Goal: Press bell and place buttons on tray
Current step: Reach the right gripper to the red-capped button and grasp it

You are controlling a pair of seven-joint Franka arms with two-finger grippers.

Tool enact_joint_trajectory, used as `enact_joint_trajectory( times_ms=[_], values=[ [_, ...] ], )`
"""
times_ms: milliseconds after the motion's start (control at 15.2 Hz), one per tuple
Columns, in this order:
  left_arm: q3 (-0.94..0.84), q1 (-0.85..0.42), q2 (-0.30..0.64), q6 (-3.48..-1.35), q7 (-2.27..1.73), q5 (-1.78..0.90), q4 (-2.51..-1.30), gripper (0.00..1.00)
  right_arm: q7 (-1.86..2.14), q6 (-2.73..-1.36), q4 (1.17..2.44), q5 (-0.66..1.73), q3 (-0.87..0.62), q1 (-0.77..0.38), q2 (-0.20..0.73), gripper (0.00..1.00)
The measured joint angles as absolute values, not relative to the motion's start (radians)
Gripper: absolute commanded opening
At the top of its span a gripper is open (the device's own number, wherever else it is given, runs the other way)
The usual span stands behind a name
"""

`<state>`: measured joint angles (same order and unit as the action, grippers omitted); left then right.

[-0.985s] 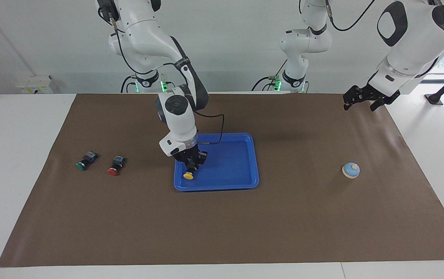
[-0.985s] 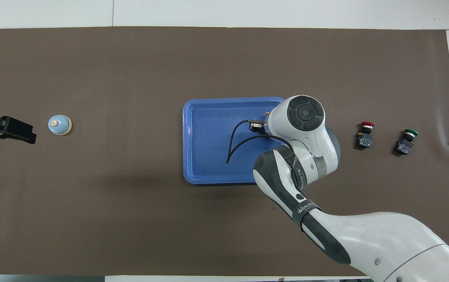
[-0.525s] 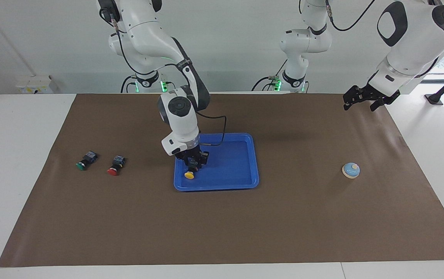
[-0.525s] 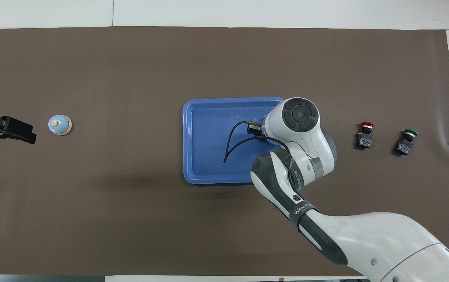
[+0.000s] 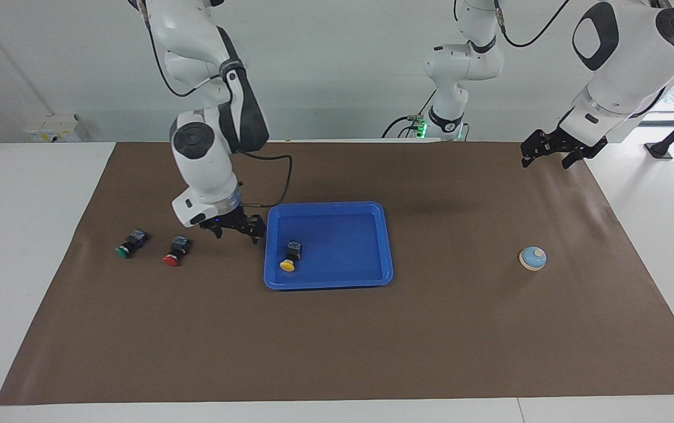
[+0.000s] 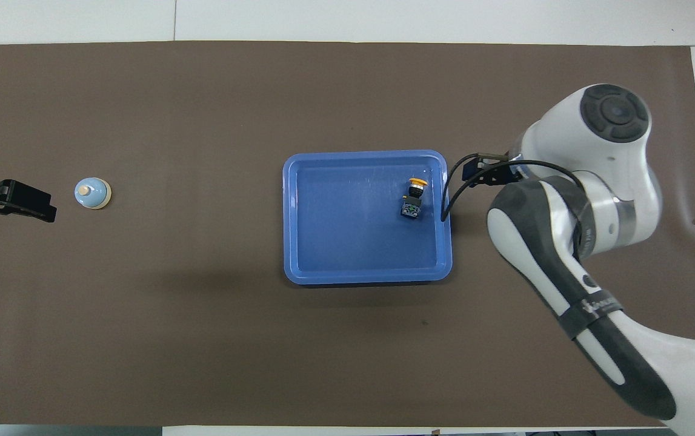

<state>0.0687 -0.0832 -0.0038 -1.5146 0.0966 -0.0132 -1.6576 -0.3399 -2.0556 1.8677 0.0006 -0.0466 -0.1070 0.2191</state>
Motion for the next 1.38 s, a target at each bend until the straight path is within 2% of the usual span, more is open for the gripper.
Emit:
enact_joint_trajectory(
  times_ms=[263, 394, 788, 985, 1051, 1116, 1247, 1313, 1379],
  values=[
    [0.069, -0.083, -0.004, -1.515, 0.097, -0.013, -1.658, 1.00, -0.178, -2.053, 1.911, 0.001, -0.043, 0.035, 0.215, 1.00],
    [0.069, -0.083, -0.004, -1.515, 0.097, -0.013, -1.658, 1.00, -0.144, -2.095, 1.959, 0.001, -0.042, 0.083, 0.208, 1.00],
    [0.069, -0.083, -0.004, -1.515, 0.097, -0.013, -1.658, 1.00, -0.032, -2.428, 2.219, 0.001, -0.043, 0.164, 0.156, 1.00],
    [0.069, -0.083, -0.004, -1.515, 0.097, -0.013, -1.658, 1.00, -0.029, -2.512, 2.278, 0.001, -0.050, 0.160, 0.143, 0.99],
    [0.069, -0.083, -0.004, -1.515, 0.097, -0.013, -1.658, 1.00, -0.029, -2.516, 2.282, 0.001, -0.053, 0.159, 0.140, 0.91],
    [0.069, -0.083, -0.004, -1.515, 0.097, -0.013, -1.658, 1.00, -0.029, -2.522, 2.287, 0.001, -0.055, 0.159, 0.138, 0.77],
    [0.069, -0.083, -0.004, -1.515, 0.097, -0.013, -1.658, 1.00, -0.029, -2.561, 2.309, 0.001, -0.056, 0.159, 0.138, 0.56],
    [0.069, -0.083, -0.004, -1.515, 0.097, -0.013, -1.658, 1.00, -0.029, -2.580, 2.323, 0.001, -0.056, 0.159, 0.138, 0.38],
    [0.069, -0.083, -0.004, -1.515, 0.097, -0.013, -1.658, 1.00, -0.029, -2.595, 2.335, 0.001, -0.056, 0.159, 0.138, 0.13]
  ],
)
